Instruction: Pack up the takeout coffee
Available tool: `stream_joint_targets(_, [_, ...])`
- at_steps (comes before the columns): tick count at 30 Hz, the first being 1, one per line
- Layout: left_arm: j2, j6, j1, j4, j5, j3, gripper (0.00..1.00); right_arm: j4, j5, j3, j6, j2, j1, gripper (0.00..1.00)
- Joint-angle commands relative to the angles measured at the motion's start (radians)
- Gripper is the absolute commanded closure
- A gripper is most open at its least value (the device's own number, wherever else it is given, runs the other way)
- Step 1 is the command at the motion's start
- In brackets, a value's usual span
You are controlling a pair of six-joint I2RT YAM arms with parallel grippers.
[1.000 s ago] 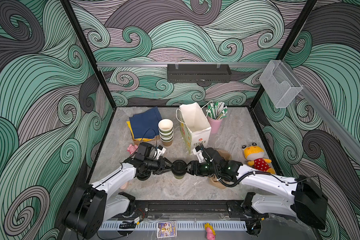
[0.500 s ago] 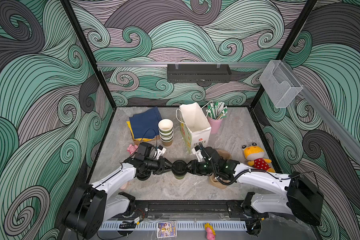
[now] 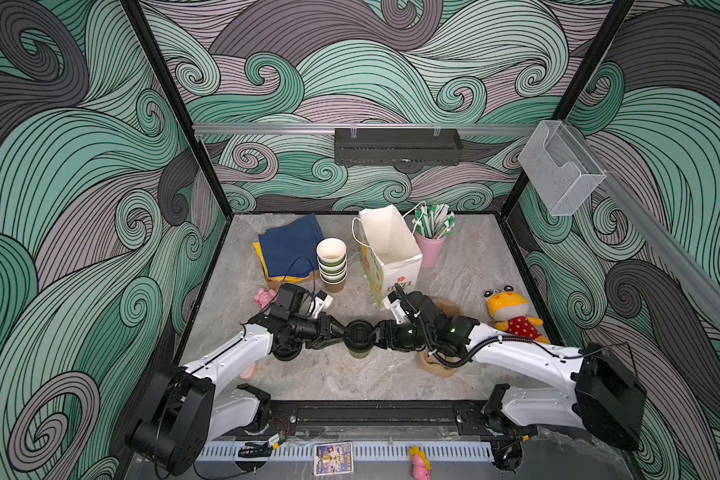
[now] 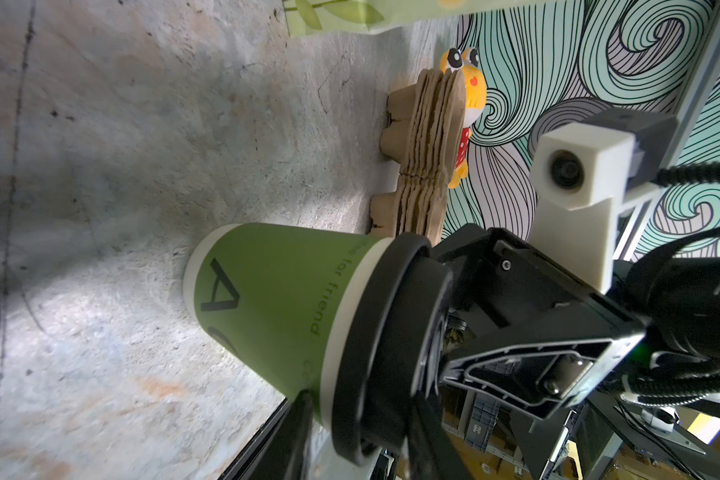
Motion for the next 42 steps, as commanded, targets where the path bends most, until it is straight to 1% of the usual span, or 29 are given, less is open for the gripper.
stream_joint_targets(1, [0.008,0.012,-0.009,-0.058,-0.033,0.002,0.62,-0.058,-0.007,0.027,-0.024,-0.059,-0.002,0.28])
stream_joint_targets(4, [0.006,0.012,-0.01,-0.056,-0.035,0.0,0.62,-0.065,0.004,0.005,-0.015,-0.11,-0.01,0.28])
stream_joint_targets(6, [0.008,0.011,-0.008,-0.053,-0.034,0.0,0.62,-0.08,0.019,-0.021,-0.006,-0.14,-0.014,0.31])
stream_joint_targets(8, [0.012,0.009,-0.01,-0.054,-0.035,0.0,0.63,-0.091,0.031,-0.045,0.011,-0.16,-0.016,0.38])
stream_joint_targets(10, [0.012,0.007,-0.009,-0.052,-0.03,-0.002,0.63,-0.074,0.027,-0.066,0.027,-0.169,-0.017,0.48])
stream_joint_targets(12, [0.008,0.007,-0.01,-0.05,-0.03,-0.002,0.63,-0.067,0.017,-0.066,0.03,-0.163,-0.016,0.55])
stream_joint_targets(15, [0.009,0.007,-0.01,-0.048,-0.029,-0.002,0.64,-0.049,0.001,-0.062,0.031,-0.14,-0.017,0.61])
stream_joint_targets(29, [0.011,0.01,-0.01,-0.054,-0.038,-0.003,0.66,0.053,-0.051,-0.052,0.044,-0.025,-0.016,0.65])
stream_joint_targets(37, [0.021,0.017,-0.01,-0.067,-0.053,0.0,0.67,-0.048,-0.013,-0.054,0.021,0.015,-0.017,0.67])
stream_joint_targets(42, [0.034,0.029,-0.01,-0.092,-0.063,0.009,0.7,-0.132,0.039,-0.065,0.002,0.048,-0.017,0.69])
